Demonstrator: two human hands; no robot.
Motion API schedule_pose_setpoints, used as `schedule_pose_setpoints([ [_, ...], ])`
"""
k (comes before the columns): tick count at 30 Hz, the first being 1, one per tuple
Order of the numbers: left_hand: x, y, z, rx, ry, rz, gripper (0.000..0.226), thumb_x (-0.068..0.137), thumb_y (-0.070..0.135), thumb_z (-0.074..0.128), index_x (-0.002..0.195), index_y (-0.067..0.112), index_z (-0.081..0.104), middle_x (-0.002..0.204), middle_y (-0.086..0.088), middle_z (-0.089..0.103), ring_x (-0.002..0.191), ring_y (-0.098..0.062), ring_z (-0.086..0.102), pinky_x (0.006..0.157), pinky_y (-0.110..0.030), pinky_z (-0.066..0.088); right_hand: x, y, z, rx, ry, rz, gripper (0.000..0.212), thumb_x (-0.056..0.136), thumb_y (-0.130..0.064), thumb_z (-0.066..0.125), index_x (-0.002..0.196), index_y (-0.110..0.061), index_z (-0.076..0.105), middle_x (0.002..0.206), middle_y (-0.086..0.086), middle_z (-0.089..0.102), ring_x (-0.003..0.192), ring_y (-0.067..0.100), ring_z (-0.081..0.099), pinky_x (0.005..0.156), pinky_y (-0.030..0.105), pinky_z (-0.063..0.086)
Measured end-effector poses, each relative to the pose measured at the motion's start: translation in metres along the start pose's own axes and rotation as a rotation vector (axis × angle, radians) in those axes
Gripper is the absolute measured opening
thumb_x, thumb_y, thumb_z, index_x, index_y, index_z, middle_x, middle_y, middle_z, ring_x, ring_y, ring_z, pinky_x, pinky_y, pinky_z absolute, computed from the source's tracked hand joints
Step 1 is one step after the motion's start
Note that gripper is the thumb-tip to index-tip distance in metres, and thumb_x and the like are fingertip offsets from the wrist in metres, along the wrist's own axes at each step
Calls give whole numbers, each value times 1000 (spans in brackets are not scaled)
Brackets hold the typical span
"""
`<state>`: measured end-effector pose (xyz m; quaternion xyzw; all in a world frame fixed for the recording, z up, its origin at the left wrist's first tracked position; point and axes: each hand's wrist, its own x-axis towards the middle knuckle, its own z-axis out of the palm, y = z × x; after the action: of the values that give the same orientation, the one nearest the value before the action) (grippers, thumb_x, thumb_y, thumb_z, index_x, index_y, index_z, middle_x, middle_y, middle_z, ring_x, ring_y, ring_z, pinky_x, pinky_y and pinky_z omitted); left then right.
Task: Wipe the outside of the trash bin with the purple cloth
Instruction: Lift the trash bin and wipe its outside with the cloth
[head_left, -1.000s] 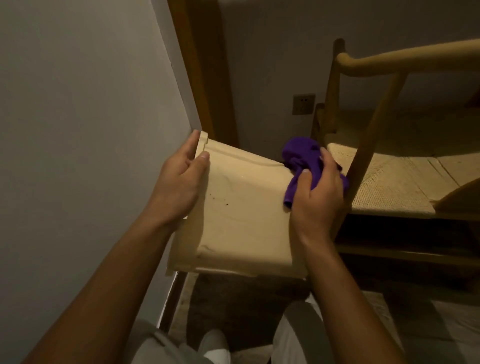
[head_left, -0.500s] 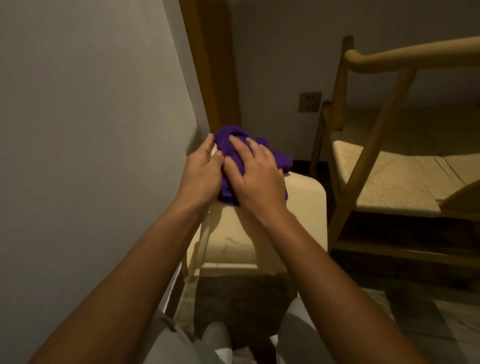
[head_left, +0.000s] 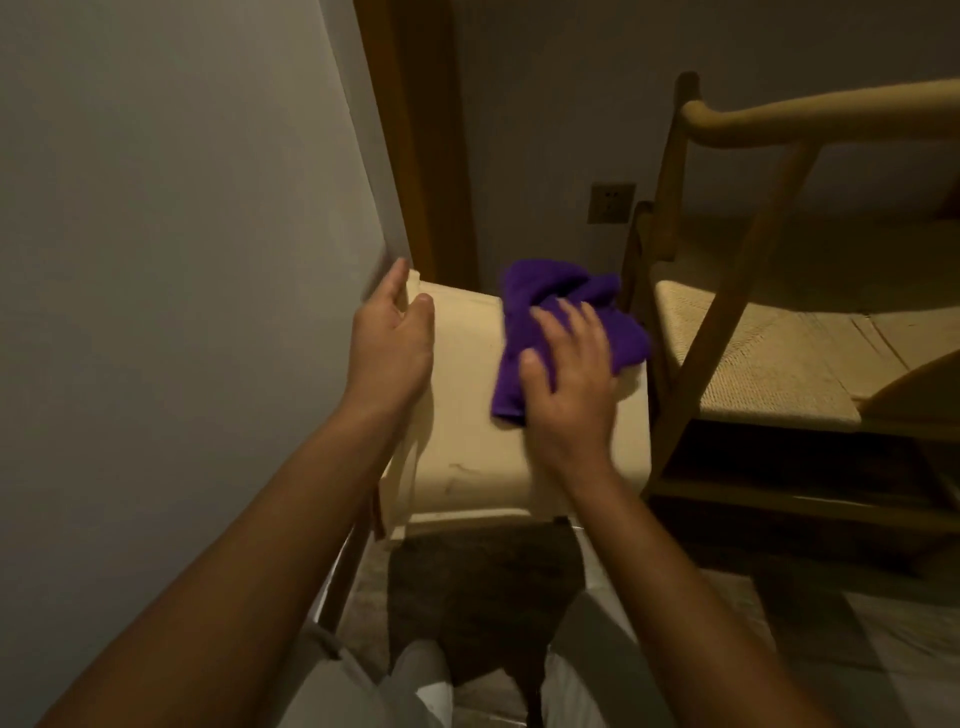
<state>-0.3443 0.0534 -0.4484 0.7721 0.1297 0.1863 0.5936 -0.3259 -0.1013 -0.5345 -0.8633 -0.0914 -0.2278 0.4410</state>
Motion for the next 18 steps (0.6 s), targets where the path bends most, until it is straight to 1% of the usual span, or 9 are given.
schedule_pose_setpoints([
  [1, 0, -1, 4, -10, -20, -31, 48, 105, 20, 45, 151, 27, 36, 146, 0, 50, 114, -21, 63, 89, -38, 59, -10, -16, 12, -31, -8, -40, 49, 105, -46, 37, 151, -34, 43, 164, -5, 33, 155, 18, 17, 116, 43, 22],
  [2, -1, -2, 8, -21, -47, -46, 47, 104, 16, 45, 150, 24, 40, 145, -4, 53, 116, -19, 63, 96, -40, 55, -18, -32, 25, -67, -17, -73, 49, 105, -45, 36, 153, -34, 40, 165, -5, 32, 156, 19, 15, 113, 43, 25],
  [5, -1, -4, 6, -35, -58, -45, 36, 101, 9, 46, 134, 21, 57, 122, -4, 69, 107, -11, 67, 100, -36, 52, -14, -64, 46, -136, -42, -91, 49, 106, -42, 32, 153, -30, 40, 163, 2, 37, 154, 27, 21, 110, 53, 36],
  [7, 5, -5, -1, -58, -1, -58, 42, 102, 10, 47, 143, 15, 50, 130, -8, 64, 114, -16, 64, 102, -40, 51, 6, -66, 46, -145, -76, -78, 46, 105, -46, 33, 148, -32, 45, 158, 3, 43, 151, 29, 28, 109, 59, 35],
  [9, 8, -5, -8, -69, 41, -66, 50, 102, 12, 48, 151, 18, 39, 139, -4, 57, 113, -18, 65, 93, -39, 56, 30, -57, 40, -145, -83, -11, 45, 104, -50, 33, 142, -33, 51, 152, 0, 50, 145, 28, 35, 109, 60, 31],
  [10, 6, -5, -9, -66, 61, -60, 50, 103, 14, 48, 151, 22, 38, 137, 1, 56, 104, -15, 69, 81, -33, 61, 43, -47, 36, -140, -72, 47, 44, 104, -50, 33, 139, -32, 55, 148, 0, 54, 141, 27, 39, 108, 60, 30],
  [12, -1, -4, -11, -60, 86, -28, 49, 104, 19, 49, 150, 31, 39, 126, 10, 54, 88, -10, 69, 61, -19, 57, 60, -20, 22, -103, -53, 146, 43, 106, -45, 34, 135, -28, 60, 140, -1, 60, 135, 26, 46, 108, 58, 30],
  [15, -4, -4, -12, -55, 84, 31, 48, 103, 23, 51, 148, 35, 41, 123, 15, 49, 88, -7, 63, 54, -10, 50, 52, 21, 2, 23, -36, 158, 42, 109, -40, 36, 139, -21, 59, 145, 0, 57, 141, 23, 42, 119, 50, 28],
  [18, 4, -6, -9, -58, 60, 7, 49, 103, 21, 51, 149, 32, 40, 118, 16, 52, 83, 0, 66, 53, -9, 49, 15, 15, 9, 73, 11, 86, 44, 108, -39, 39, 146, -22, 52, 159, 1, 44, 153, 19, 26, 124, 40, 19],
])
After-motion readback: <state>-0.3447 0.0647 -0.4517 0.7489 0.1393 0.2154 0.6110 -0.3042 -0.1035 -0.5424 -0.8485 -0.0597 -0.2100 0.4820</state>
